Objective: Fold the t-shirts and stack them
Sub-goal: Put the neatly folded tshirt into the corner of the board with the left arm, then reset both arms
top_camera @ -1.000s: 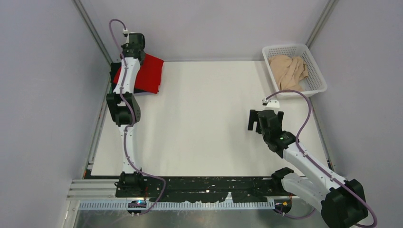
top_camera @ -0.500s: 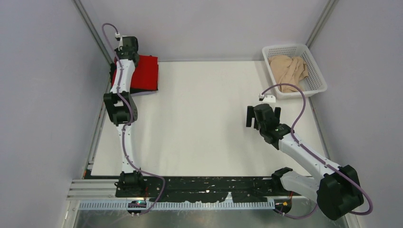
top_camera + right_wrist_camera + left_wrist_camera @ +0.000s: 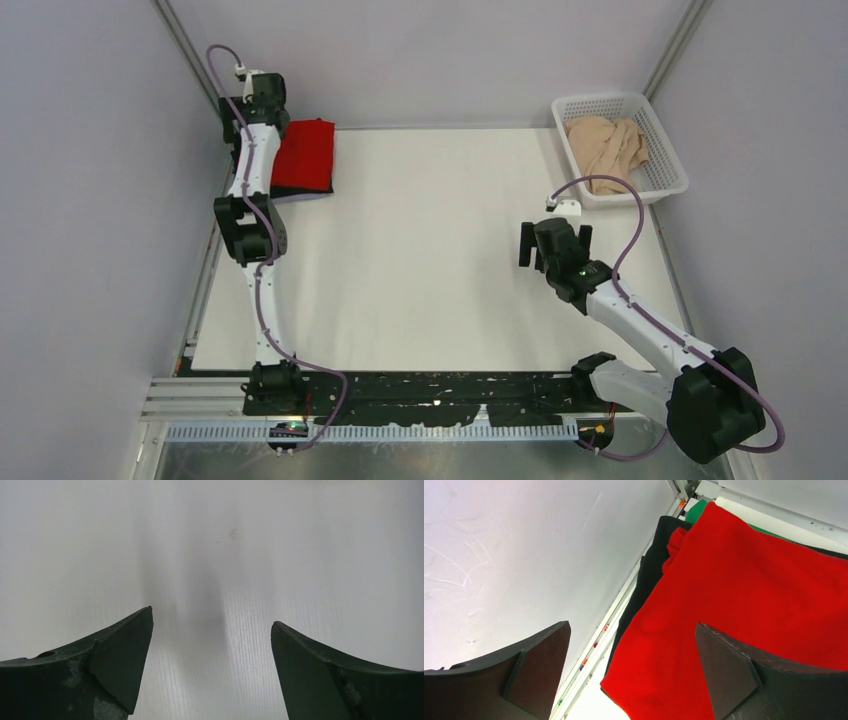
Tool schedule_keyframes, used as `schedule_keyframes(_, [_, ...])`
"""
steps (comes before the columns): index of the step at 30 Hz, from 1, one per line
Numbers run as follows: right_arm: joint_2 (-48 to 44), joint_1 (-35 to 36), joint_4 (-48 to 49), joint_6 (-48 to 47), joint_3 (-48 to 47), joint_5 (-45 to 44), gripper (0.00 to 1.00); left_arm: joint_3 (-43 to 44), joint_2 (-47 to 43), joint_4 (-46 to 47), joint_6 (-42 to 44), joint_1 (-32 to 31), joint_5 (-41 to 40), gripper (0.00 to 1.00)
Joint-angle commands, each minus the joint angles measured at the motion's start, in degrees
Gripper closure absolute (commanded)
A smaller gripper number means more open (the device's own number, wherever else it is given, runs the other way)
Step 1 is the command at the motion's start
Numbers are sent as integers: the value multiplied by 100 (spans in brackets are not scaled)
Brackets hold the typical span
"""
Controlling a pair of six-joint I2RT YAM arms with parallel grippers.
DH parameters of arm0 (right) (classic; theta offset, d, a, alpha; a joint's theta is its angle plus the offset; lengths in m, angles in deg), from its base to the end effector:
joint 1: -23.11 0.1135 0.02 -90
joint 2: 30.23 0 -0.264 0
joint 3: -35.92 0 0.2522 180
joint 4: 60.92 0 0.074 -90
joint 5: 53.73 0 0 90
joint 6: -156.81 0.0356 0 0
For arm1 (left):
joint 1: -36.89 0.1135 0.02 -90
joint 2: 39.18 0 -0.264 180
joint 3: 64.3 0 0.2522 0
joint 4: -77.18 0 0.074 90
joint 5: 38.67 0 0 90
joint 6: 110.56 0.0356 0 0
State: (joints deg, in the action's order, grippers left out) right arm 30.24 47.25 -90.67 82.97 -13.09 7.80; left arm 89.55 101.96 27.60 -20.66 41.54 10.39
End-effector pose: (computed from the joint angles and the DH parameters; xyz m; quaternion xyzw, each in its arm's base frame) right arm 0.2043 0.0730 0.2237 0.0399 0.8877 -0.0723 0.4530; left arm 0.5486 0.0680 0.2741 -0.1910 0.8307 0.3292 0.4062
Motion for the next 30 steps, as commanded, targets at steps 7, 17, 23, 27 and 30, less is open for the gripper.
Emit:
schedule_keyframes(7, [-604, -14, 328, 124, -80, 35, 5, -1429, -2582, -224, -1000, -398, 1519, 0])
schedule_keyframes(17, [-1822, -14, 353, 396, 481, 517, 5, -5719, -5914, 743, -2365, -1145, 3159, 0])
schedule_keyframes(23, [-2076, -15, 403, 525, 785, 752, 4, -8669, -7805, 1748, -3313, -1836, 3335, 0])
schedule_keyframes(27, [-2023, -17, 511, 581, 968, 956, 5, -9772, -8394, 2001, -3587, -2150, 3749, 0])
schedule_keyframes(30, [-1981, -16, 657, 681, 1093, 1130, 5, -10083, -8613, 1850, -3535, -2408, 3865, 0])
